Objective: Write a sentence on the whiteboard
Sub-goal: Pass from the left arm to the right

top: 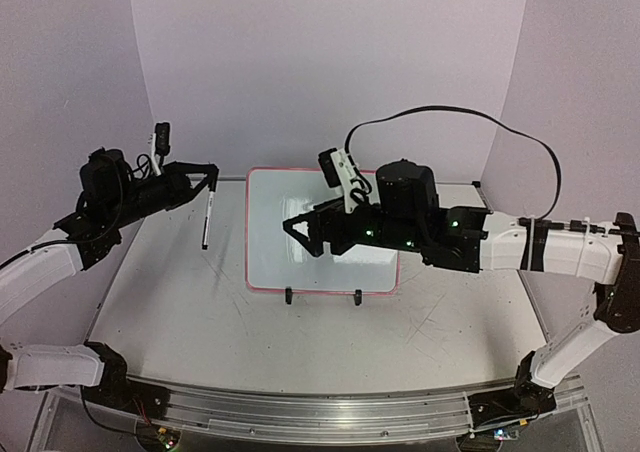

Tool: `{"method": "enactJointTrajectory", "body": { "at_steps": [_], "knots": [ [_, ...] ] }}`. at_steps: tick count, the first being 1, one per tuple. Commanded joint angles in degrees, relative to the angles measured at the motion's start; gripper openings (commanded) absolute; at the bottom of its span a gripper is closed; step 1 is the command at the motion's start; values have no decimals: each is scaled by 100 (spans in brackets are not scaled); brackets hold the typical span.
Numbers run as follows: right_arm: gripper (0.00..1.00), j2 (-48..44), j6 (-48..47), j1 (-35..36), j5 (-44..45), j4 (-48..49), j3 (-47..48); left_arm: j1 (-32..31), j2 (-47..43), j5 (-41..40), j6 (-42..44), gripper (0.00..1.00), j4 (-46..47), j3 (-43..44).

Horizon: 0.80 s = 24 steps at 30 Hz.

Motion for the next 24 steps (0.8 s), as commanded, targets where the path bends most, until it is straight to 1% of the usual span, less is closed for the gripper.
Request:
{"method": "enactJointTrajectory", "body": {
  "at_steps": [1,5,6,8,11,16,19,24],
  "knots": [
    [88,256,410,30,-626,300,674,-526,172,72,34,0,1057,56],
    [84,685,1533,31,-952,695,929,-861,412,-154,-285,0,1923,-145],
    [83,759,1867,29,-1038,871,929,-947,447,-299,-337,0,2057,-184],
    [81,909,2236,30,-1295,1292,874,-1105,509,-629,-471,0,2247,-249],
    [81,1108,2446,25,-1445,1405,956,-1249,587,-987,-744,0,2557,-400],
    [78,1358,2688,21,-1545,1507,1039,-1399,810,-1071,-951,0,2874,-421],
    [74,1483,2732,21,-1670,1634,1097,-1498,909,-1114,-943,0,2948,-401],
    [61,1734,2961,24,-1987,1972,1114,-1555,1017,-1224,-952,0,3046,-349]
  ]
}}
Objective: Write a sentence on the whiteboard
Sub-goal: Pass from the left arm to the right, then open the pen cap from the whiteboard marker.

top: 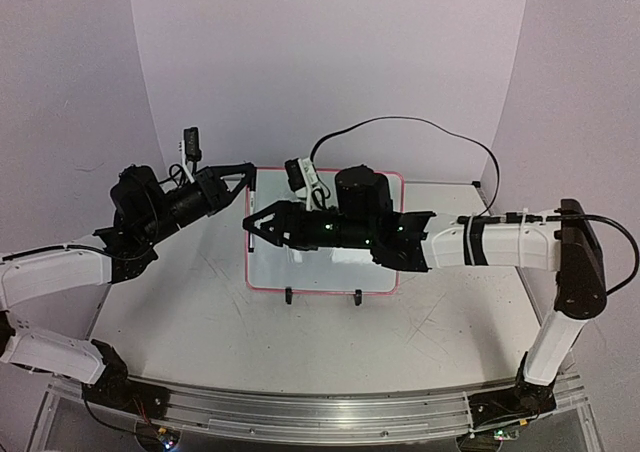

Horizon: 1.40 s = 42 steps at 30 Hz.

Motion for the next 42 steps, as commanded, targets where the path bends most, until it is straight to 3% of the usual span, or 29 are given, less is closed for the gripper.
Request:
{"method": "enactJointTrajectory", "body": {
  "at_steps": [1,5,8,9,10,11,14,17,20,23,28,30,34,42],
  "knots": [
    [58,228,307,25,-446,676,300,-62,70,-204,-69,0,501,116],
    [42,273,282,20,-535,828,241,-78,104,-303,-82,0,528,119],
    [22,222,59,18,-529,850,169,-95,176,-267,-123,0,530,104],
    [12,157,-49,1,-503,827,125,-92,178,-208,-92,4,516,102],
    [3,64,-231,-39,-468,766,46,-91,168,-159,-71,16,514,87],
    [1,-70,-557,-86,-399,579,-55,-84,133,-74,-63,31,475,37],
    [0,-467,-2181,-183,281,-770,-88,-54,-32,298,192,86,-418,151],
    [0,-854,-3923,-184,1437,-2120,-101,31,-276,583,448,98,-1653,356],
    [0,-1116,-5571,-178,2440,-2955,-199,409,-402,1118,383,99,-2636,552],
    [0,-1215,-6659,-178,2731,-3491,-289,846,-134,2083,231,96,-3024,751],
    [0,-1119,-7446,-171,3157,-3932,-377,929,660,4024,347,93,-3262,1152],
    [0,-1153,-7553,-147,3103,-4004,-371,921,837,4374,358,95,-3324,1236],
    [0,-1203,-7652,-2,3110,-4067,-355,598,1269,4561,307,94,-3369,1445],
    [0,-1073,-7769,159,3245,-4249,-293,-30,2090,4413,263,67,-3417,1796]
  ]
}}
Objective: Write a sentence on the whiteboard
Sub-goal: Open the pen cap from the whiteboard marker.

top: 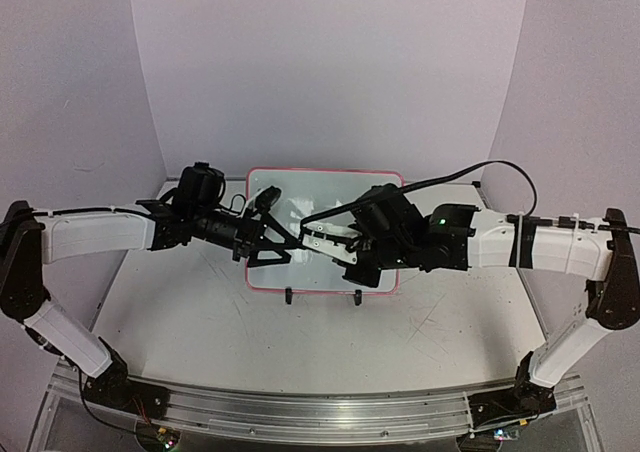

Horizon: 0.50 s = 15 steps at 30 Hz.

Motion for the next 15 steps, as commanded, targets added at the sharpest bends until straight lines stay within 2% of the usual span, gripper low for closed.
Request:
{"method": "enactJointTrajectory", "body": {
  "at_steps": [1,15],
  "knots": [
    [0,80,-206,90,227,-101,117,-146,201,122,14,62,2,390],
    [0,201,-547,354,668,-250,192,-199,411,52,80,27,-487,498]
  ]
}}
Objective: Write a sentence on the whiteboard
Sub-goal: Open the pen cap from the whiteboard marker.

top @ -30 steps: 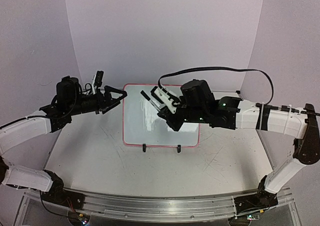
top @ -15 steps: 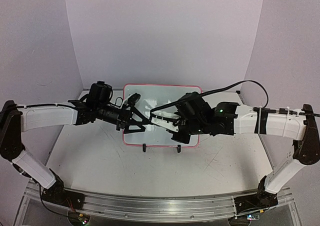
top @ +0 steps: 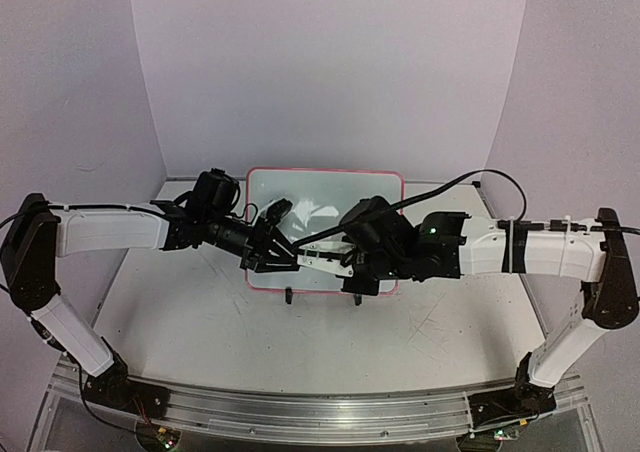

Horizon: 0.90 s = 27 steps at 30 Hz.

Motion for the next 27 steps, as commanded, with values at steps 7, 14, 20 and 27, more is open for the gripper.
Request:
{"method": "enactJointTrajectory", "body": {
  "at_steps": [7,14,20,27],
  "knots": [
    [0,30,-175,96,461,-92,132,-5,-97,-22,220,22,-491,242],
    [0,69,-199,141,540,-93,150,-48,-43,-46,204,6,-519,259],
    [0,44,-189,144,723,-113,74,-46,-37,-79,295,0,-712,279],
    [0,41,-155,142,901,-124,18,-45,13,-195,595,0,-1280,463]
  ]
}}
